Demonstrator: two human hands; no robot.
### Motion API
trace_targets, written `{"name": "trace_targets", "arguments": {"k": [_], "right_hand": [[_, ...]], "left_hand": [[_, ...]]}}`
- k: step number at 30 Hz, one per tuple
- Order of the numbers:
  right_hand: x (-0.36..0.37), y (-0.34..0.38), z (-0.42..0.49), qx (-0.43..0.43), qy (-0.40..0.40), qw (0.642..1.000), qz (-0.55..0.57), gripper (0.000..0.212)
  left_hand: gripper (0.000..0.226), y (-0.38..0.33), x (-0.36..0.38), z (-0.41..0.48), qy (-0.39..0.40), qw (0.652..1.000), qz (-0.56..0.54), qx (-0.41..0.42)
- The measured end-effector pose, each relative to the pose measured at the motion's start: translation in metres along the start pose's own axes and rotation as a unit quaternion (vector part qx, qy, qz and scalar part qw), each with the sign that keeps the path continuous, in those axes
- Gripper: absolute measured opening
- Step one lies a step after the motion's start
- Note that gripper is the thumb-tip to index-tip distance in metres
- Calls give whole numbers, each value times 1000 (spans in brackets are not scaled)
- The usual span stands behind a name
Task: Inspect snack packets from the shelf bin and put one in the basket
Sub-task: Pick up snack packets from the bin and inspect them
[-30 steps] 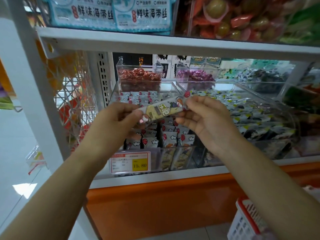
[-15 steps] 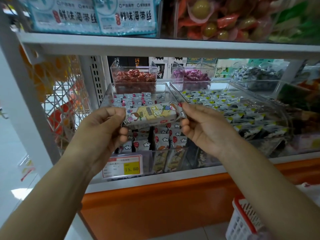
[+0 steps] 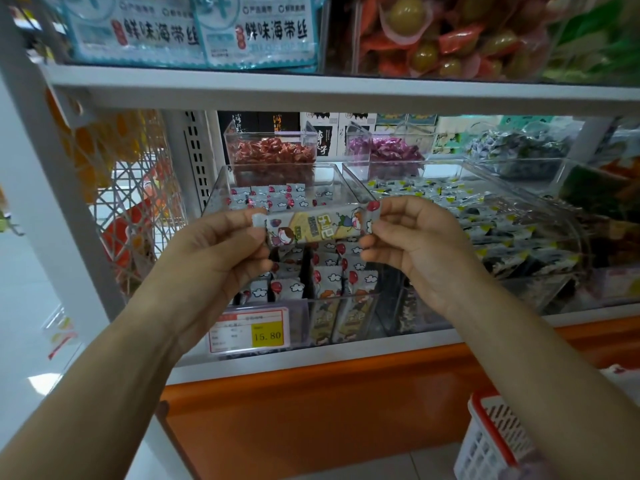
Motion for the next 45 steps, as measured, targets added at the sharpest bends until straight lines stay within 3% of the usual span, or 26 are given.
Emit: {"name": "trace_targets", "arguments": {"k": [7,13,16,19,23,28,33,38,45], "right_hand": [[0,3,-1,-56,-9,996,-75,17],[3,1,-1,-32,23,999,5,15],[3,-2,-4,-72,58,992,-87,7],[5,-3,-6,-112,77,970,-201,14],[5,-1,-6,-115,72,976,-171,9],[6,-2,-7,-132,68,971,-188,12],[9,-4,-8,-187,43,947,-258,20],[13,-7,-9,-201,71,938,-273,19],[13,-7,-8,-203,99,938,-262,20]], "left_hand": [[14,-1,-1,-2,-49,973,201,97],[23,-2,0,-4,-30,983,167,65],[19,-1,1,-5,-25,983,171,58],[25,-2,2,-7,-31,970,226,81],[39,-5,2,-11,-20,965,247,88],[41,-6,2,-12,-7,958,269,97],[20,-4,4,-10,-4,941,327,91],[45,-6,1,-10,-1,929,358,95],[39,-12,-9,-5,16,899,423,115]]}}
Point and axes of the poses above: each hand's wrist, its own z-axis towards the middle knuckle, its own x-axis out of the palm, y = z × x, the point moved 1 cm from there along z, towards the middle knuckle, and after that the axes turned 8 degrees about -x, right-handed, at the moved point
